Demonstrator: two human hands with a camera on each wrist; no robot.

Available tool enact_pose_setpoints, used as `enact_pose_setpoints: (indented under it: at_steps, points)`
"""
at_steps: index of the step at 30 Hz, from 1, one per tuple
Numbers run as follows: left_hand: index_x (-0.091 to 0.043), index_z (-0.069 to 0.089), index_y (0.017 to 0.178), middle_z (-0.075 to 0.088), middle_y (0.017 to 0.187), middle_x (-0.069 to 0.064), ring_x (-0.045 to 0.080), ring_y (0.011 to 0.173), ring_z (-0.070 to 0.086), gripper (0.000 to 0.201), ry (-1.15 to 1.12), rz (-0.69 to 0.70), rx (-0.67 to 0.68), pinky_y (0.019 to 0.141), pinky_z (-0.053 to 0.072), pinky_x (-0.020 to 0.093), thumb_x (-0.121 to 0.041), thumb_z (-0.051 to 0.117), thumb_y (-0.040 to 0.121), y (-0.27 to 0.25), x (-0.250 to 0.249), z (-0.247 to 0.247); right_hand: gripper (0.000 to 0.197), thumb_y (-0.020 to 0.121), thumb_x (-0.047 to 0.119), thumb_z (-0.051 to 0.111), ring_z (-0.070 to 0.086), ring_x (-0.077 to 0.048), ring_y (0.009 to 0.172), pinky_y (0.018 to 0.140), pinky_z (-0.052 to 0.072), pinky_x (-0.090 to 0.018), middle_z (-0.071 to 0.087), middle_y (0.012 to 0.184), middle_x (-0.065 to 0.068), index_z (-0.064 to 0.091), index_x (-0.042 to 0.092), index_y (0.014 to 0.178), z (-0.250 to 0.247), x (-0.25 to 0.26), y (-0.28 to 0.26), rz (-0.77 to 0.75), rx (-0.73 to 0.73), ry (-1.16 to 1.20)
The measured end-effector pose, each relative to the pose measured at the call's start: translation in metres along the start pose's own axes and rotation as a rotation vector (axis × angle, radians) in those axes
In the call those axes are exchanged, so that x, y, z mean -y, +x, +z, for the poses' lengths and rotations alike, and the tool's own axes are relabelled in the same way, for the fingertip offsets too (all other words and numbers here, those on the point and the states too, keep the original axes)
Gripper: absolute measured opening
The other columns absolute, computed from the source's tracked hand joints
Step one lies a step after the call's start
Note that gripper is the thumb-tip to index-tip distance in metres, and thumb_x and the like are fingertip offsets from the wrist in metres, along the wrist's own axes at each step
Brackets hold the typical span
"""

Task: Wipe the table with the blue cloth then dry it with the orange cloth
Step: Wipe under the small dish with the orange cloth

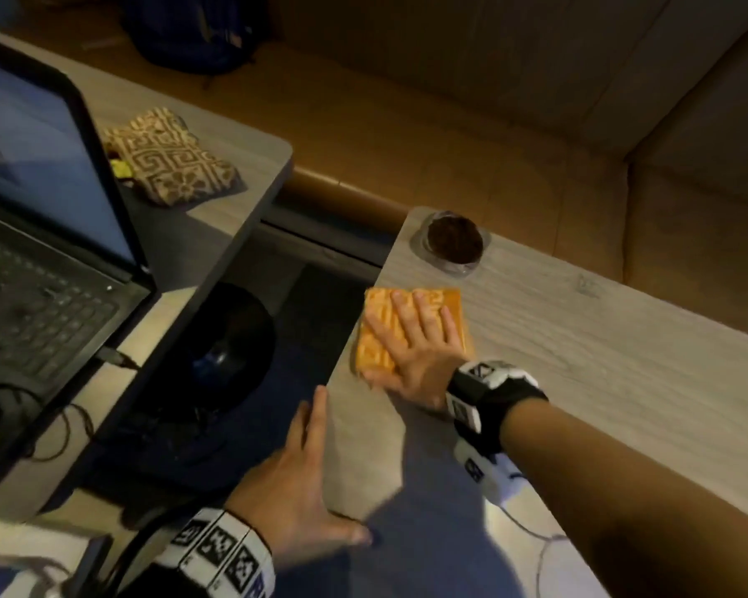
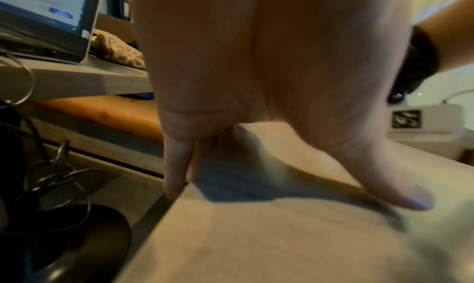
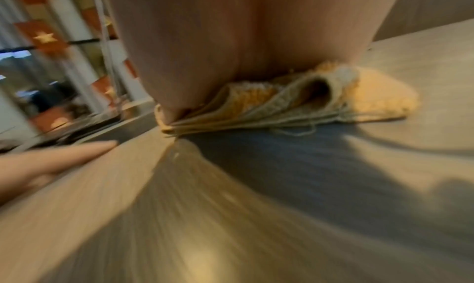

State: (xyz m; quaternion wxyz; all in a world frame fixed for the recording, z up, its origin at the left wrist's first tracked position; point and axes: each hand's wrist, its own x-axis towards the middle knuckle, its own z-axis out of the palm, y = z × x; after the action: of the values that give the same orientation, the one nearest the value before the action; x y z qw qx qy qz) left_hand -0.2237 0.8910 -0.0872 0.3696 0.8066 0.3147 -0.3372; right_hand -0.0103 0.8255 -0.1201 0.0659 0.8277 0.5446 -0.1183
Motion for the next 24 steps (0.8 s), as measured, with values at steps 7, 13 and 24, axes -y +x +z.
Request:
enact_pose_setpoints:
  at_steps: [7, 13, 24]
  points:
    - [-0.038, -0.053, 0.132, -0.027, 0.163, 0.003, 0.031, 0.148, 0.028, 0.164, -0.102, 0.064, -0.059, 0.113, 0.034, 0.043, -0.058, 0.091, 0.056, 0.01, 0.009, 0.015, 0.085, 0.071, 0.084, -0.005, -0.015, -0.033, 0.145, 0.113, -0.003, -0.06, -0.018, 0.158, -0.002, -0.015, 0.043, 0.145, 0.012, 0.034, -0.003, -0.002, 0.005, 0.005]
    - [-0.039, -0.053, 0.132, -0.025, 0.163, 0.003, 0.034, 0.148, 0.025, 0.163, -0.124, 0.072, -0.077, 0.113, 0.034, 0.044, -0.057, 0.091, 0.057, 0.012, 0.011, 0.02, 0.079, 0.077, 0.079, 0.007, -0.019, -0.034, 0.143, 0.112, -0.009, -0.06, -0.021, 0.158, -0.002, -0.013, 0.043, 0.145, 0.009, 0.035, 0.014, 0.236, 0.02, 0.093]
    - [-0.035, -0.048, 0.138, -0.013, 0.167, 0.002, 0.027, 0.151, 0.021, 0.155, -0.183, 0.089, -0.146, 0.115, 0.029, 0.043, -0.07, 0.081, 0.061, -0.013, 0.03, 0.038, 0.078, 0.082, 0.078, 0.018, -0.019, -0.035, 0.143, 0.112, -0.009, -0.061, -0.023, 0.157, -0.001, -0.019, 0.044, 0.143, 0.018, 0.058, -0.013, 0.187, 0.023, 0.066]
